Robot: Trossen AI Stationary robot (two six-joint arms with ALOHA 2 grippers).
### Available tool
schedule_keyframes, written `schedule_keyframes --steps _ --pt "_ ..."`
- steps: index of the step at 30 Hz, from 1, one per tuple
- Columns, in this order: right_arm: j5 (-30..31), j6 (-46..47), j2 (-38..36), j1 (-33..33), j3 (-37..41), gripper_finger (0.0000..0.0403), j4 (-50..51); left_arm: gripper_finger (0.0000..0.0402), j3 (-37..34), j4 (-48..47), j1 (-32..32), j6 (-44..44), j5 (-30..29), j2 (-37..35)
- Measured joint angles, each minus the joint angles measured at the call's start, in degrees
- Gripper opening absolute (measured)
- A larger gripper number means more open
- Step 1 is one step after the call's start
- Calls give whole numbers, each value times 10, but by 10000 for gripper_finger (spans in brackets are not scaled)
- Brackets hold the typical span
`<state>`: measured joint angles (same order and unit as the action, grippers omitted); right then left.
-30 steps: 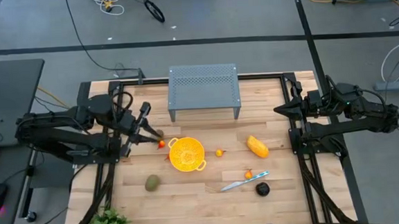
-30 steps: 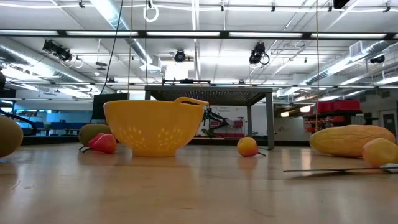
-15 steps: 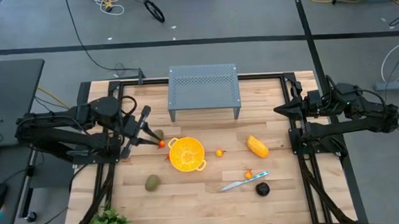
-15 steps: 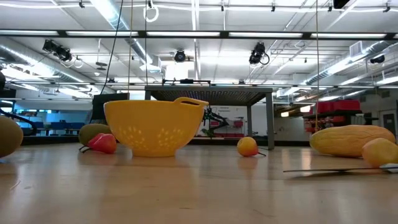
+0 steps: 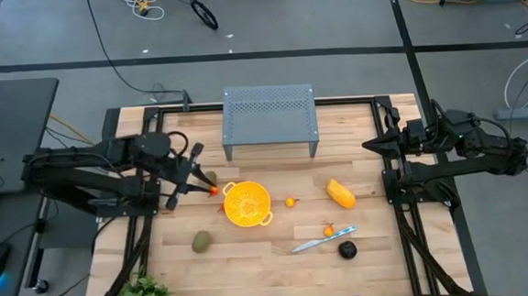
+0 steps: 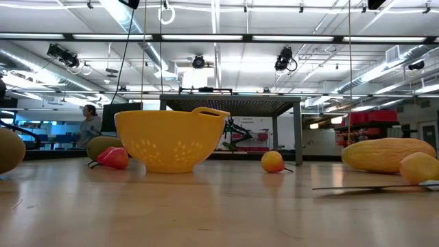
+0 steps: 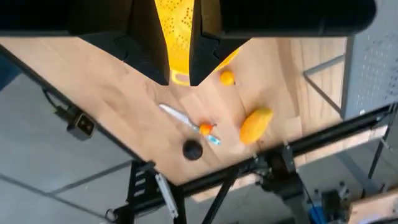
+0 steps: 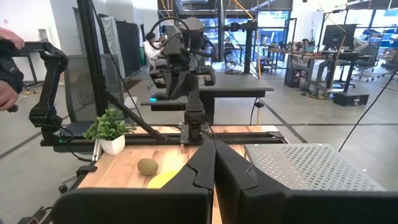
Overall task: Pick & Place Fruit
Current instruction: Put the yellow strainer bowl on the shelf
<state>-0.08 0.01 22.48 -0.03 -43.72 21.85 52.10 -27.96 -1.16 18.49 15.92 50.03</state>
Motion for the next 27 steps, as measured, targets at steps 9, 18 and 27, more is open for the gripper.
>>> schedule_keyframes --steps 9,18,27 --pt "0 0 0 0 0 8 2 71 0 -19 -21 34 -5 61" --pt "0 0 0 0 0 8 2 71 0 -21 -55 119 -16 110" --pt "0 0 0 0 0 8 2 71 0 -21 -77 169 -16 148"
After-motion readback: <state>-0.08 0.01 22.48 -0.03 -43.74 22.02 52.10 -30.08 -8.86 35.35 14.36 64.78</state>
